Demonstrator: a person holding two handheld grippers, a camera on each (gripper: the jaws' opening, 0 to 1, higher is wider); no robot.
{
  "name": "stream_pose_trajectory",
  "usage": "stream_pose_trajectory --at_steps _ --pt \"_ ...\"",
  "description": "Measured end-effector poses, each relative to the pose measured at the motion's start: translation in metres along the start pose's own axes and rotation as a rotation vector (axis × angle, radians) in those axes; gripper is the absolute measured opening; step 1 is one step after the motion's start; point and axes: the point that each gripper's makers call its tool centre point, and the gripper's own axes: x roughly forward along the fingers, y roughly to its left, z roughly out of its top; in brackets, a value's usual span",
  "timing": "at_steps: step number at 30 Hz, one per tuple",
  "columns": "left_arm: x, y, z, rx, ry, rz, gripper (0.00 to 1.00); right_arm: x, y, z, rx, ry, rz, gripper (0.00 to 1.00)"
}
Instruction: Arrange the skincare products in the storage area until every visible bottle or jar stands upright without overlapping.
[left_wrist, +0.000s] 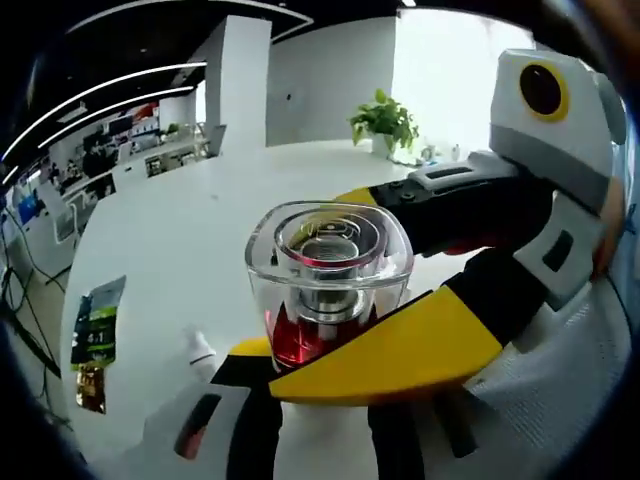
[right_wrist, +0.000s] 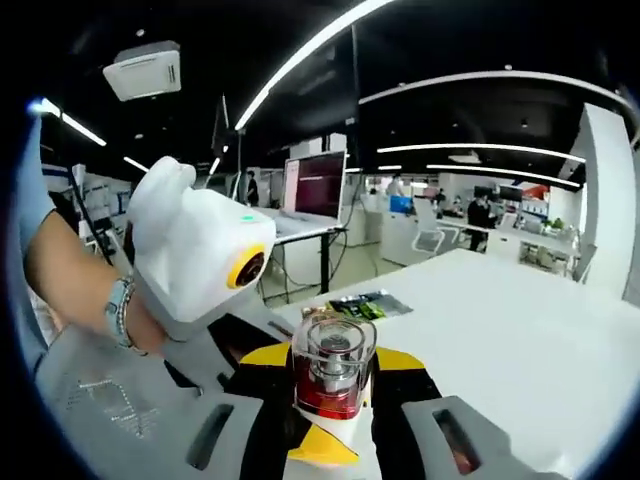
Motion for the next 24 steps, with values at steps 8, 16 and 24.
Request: stream_pose_trajectory --at_steps 8,16,24 --pt "-0.002 -0.001 0.002 0.047 -0.034 -0.071 0.30 0.000 -0.002 0.000 -0.043 -0.017 -0.016 0.24" --pt "-0.011 -0.005 -0.001 0.018 -0.021 -0.145 0.33 0.000 -0.004 -0.005 -0.063 0.008 -0.023 0.25" --pt "-0.011 -0.007 -0.006 0.038 0.001 -0.150 0.34 -0.001 -0.007 -0.018 -0.052 0.070 -0.020 0.24"
